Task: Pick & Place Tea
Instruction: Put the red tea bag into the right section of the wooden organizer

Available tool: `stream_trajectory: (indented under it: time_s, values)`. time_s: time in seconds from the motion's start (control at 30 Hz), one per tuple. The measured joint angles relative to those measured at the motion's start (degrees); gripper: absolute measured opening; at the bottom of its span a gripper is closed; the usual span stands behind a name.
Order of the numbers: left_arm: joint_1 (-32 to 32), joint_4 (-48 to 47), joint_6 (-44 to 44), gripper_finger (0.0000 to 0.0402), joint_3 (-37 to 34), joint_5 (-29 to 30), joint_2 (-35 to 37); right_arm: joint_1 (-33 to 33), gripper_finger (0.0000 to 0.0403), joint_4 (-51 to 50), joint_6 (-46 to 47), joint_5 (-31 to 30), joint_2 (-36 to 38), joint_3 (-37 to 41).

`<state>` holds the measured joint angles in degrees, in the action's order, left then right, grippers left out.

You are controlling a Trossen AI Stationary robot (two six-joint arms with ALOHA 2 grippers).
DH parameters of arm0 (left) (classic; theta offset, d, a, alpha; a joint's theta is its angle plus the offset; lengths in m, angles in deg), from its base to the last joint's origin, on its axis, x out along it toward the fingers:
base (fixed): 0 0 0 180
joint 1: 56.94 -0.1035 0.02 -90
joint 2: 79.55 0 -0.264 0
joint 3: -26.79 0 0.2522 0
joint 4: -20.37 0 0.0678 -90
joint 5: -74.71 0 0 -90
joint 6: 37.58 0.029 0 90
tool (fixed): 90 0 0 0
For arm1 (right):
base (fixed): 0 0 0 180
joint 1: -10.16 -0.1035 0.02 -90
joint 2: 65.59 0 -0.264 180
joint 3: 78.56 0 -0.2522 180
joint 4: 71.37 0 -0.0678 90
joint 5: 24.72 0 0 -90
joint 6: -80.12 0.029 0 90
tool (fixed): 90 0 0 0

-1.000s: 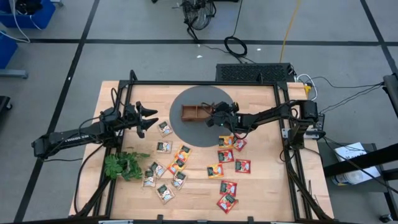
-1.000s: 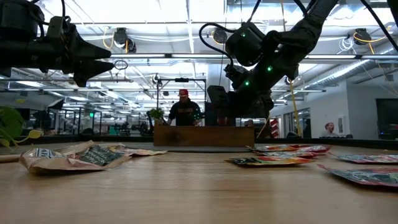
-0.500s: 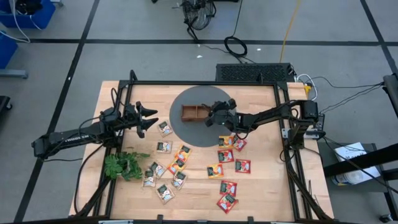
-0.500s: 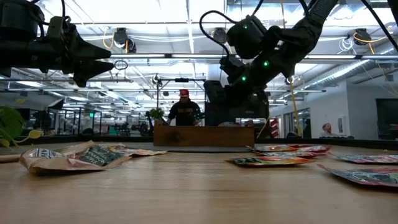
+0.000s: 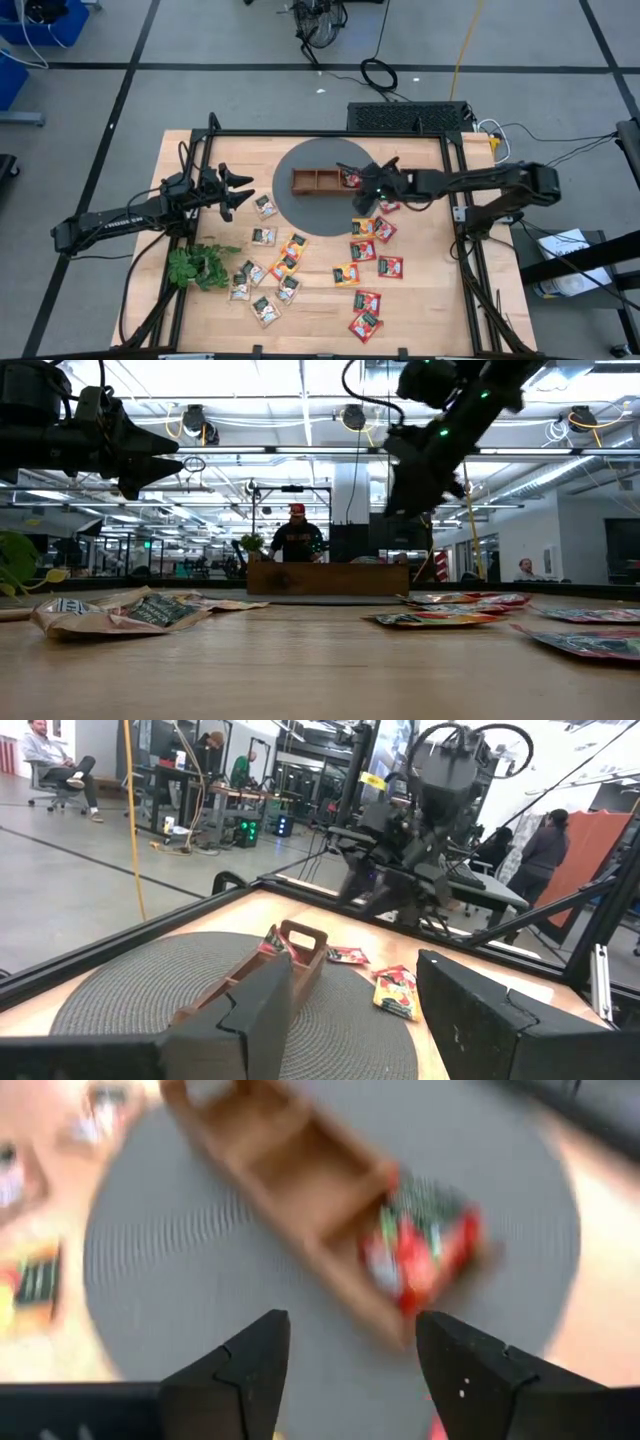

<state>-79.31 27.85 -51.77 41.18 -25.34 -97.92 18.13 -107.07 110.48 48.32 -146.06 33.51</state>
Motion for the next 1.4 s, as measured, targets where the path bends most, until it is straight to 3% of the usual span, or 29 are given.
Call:
stream_trajectory:
  time_s: [0.2, 0.43, 0.73, 1.17, 1.4]
  values:
    - [0.0, 0.0, 0.0, 0.0214, 0.0, 0.0, 0.0, 1.2, 0.0214, -15.5, 4.3, 4.0, 1.1, -0.1]
    - [0.0, 0.0, 0.0, 0.0214, 0.0, 0.0, 0.0, 3.7, 0.0234, -20.9, 1.6, 11.4, -3.6, -0.1]
    - [0.0, 0.0, 0.0, 0.0214, 0.0, 0.0, 0.0, 7.9, 0.0296, -21.8, -1.1, 12.5, -7.7, -0.1]
    - [0.0, 0.0, 0.0, 0.0214, 0.0, 0.0, 0.0, 11.5, 0.0298, -20.9, -1.7, 14.3, -9.8, 2.4]
    - [0.0, 0.0, 0.0, 0.0214, 0.0, 0.0, 0.0, 12.0, 0.0297, -12.2, 1.3, 16.4, -10.0, 7.6]
